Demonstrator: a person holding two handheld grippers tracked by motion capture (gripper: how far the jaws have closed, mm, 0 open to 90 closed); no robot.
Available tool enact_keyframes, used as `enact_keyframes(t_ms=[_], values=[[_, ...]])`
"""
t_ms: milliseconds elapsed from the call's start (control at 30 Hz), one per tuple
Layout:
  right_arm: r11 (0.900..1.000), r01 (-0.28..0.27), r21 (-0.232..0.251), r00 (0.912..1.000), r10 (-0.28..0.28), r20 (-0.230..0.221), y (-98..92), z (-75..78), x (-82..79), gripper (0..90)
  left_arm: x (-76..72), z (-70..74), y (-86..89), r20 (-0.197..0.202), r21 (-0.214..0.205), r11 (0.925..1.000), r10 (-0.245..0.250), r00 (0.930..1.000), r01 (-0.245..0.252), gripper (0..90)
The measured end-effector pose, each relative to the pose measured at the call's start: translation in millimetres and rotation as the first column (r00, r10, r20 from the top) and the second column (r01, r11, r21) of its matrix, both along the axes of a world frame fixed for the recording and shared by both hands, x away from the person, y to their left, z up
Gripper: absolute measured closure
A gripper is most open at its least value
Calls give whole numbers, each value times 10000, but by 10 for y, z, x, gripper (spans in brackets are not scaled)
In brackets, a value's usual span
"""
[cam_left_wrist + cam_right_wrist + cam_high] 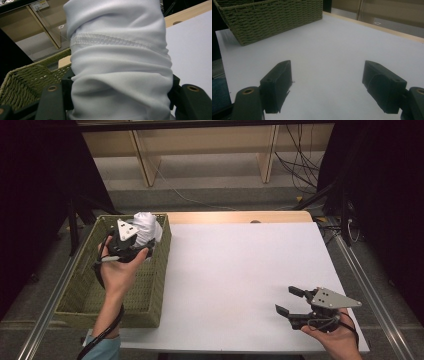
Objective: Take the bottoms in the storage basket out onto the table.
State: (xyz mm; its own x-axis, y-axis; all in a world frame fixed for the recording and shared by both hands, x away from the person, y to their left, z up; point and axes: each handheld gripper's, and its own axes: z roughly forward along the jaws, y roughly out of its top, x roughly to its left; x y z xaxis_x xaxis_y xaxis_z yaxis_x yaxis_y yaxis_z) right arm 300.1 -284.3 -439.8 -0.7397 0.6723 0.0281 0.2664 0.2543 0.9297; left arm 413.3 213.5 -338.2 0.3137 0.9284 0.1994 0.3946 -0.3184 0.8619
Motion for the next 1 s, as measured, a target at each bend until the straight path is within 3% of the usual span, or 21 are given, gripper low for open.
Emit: enact_keyframes(t_ms=[1000], values=[[10000, -80, -8, 10000, 80, 54, 6, -9, 4, 248, -37, 28, -176, -8, 138, 9991, -401, 9992, 401, 363]])
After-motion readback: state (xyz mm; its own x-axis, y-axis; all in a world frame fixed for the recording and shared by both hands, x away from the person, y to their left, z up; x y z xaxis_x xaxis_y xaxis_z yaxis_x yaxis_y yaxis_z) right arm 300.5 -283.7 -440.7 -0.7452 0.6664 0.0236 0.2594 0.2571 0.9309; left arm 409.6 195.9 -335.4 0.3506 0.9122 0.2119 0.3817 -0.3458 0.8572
